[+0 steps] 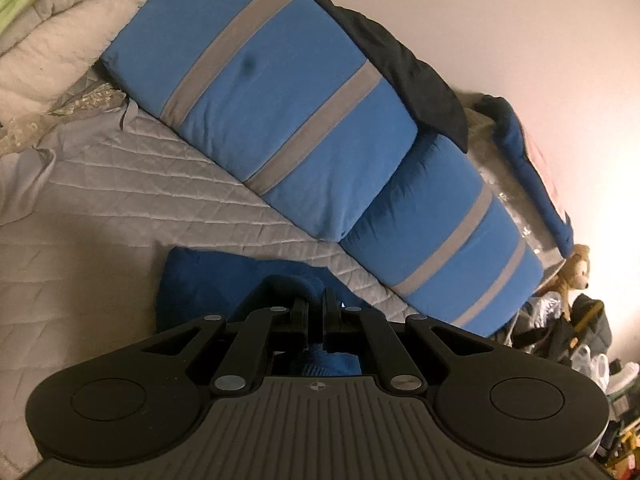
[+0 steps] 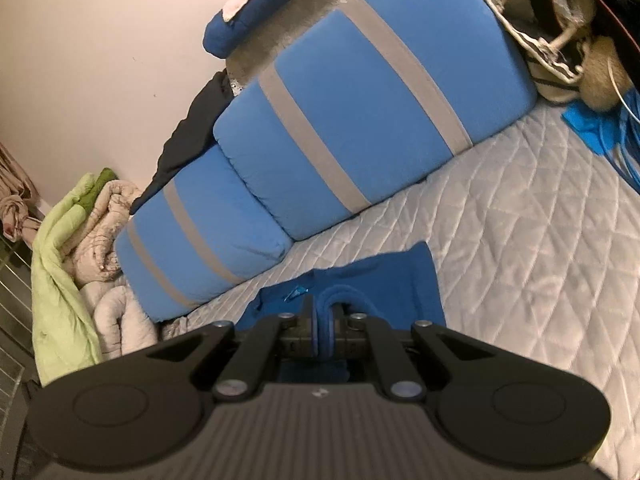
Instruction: Fold clothes
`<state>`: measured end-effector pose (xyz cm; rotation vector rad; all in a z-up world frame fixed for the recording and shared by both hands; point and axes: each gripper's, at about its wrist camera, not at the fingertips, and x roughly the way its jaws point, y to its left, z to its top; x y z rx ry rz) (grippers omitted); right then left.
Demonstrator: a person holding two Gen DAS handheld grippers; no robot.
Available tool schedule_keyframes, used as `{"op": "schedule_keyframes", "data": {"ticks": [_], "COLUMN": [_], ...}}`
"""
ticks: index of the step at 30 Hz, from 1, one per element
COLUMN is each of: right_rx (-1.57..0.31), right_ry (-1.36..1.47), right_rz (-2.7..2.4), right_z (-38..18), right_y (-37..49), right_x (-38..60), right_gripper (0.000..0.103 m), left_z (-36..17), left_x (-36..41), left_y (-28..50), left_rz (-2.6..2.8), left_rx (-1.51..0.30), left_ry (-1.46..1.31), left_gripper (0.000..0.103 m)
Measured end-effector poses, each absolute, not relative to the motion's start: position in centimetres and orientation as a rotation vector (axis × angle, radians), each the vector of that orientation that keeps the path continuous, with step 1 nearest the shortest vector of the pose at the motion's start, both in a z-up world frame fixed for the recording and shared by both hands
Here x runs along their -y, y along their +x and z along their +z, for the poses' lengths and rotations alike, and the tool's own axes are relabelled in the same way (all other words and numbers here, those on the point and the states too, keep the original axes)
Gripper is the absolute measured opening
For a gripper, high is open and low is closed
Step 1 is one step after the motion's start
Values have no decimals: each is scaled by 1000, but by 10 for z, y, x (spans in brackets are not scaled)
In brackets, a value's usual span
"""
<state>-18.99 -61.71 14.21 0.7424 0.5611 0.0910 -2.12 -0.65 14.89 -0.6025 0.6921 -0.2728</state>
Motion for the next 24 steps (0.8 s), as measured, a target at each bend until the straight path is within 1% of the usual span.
{"op": "schedule_keyframes", "data": {"ticks": [5, 13, 18, 24], "right_rx": [-582, -577, -585, -637], "right_ry": [714, 708, 604, 542], "right_rz": [63, 55, 43, 19], "right_z": [138, 134, 140, 122], "right_y": [-170, -148, -125, -87], "right_x": [619, 622, 611, 606], "right_gripper": [5, 5, 5, 5], "left_z": [148, 137, 125, 103], "left_x": [5, 3, -1, 2], "left_y": [-11, 11, 29, 54], "left_rz": [-288, -258, -230, -199], "left_rx": [-674, -695, -722, -772], "left_ry": [-604, -621, -651, -644], "left_gripper": [5, 5, 5, 6]}}
